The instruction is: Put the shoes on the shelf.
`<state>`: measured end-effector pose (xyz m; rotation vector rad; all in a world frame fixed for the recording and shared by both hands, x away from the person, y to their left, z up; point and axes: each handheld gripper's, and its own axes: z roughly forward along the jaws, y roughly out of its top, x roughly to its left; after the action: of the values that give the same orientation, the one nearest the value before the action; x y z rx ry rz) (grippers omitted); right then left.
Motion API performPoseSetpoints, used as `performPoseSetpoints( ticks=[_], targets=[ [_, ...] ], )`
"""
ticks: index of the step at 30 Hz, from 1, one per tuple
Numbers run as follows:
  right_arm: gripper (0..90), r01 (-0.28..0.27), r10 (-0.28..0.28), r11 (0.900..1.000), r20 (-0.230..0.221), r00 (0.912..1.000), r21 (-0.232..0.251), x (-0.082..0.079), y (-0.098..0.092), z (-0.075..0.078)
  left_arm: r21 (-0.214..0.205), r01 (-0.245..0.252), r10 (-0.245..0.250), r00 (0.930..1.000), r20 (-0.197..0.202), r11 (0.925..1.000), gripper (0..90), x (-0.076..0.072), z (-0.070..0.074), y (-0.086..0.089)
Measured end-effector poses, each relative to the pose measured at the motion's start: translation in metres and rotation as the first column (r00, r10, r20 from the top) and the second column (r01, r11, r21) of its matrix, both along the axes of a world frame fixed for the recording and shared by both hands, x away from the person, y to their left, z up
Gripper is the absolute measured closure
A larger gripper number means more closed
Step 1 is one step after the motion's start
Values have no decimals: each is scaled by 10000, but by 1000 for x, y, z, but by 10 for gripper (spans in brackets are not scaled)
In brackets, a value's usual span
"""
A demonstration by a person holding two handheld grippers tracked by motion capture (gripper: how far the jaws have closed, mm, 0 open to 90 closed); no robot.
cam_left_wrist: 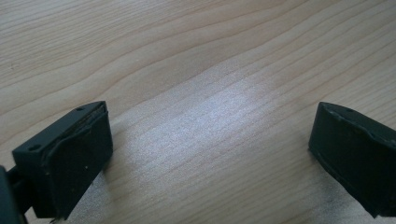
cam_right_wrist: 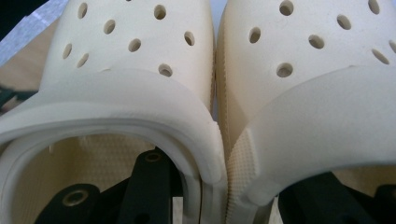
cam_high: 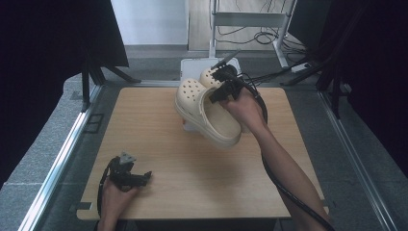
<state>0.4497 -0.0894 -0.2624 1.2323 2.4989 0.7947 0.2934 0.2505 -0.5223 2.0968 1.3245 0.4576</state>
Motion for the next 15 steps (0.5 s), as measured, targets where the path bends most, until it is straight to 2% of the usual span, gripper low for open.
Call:
performPoseSetpoints(
  ticks=[3,7,15],
  targets=[
    [655,554,-555,9984,-36,9985,-74,15,2,-1,-13,46,-46,10000,-42,10000,0,0,0,0],
    [656,1278,-1280,9914,-33,9918,-269,32,8,-2,-8,42,-42,10000,-45,10000,0,0,0,0],
    [655,2463,-2463,9692,-203,9690,-25,67,17,-1,-9,60,-60,10000,-42,10000,0,0,0,0]
  ],
)
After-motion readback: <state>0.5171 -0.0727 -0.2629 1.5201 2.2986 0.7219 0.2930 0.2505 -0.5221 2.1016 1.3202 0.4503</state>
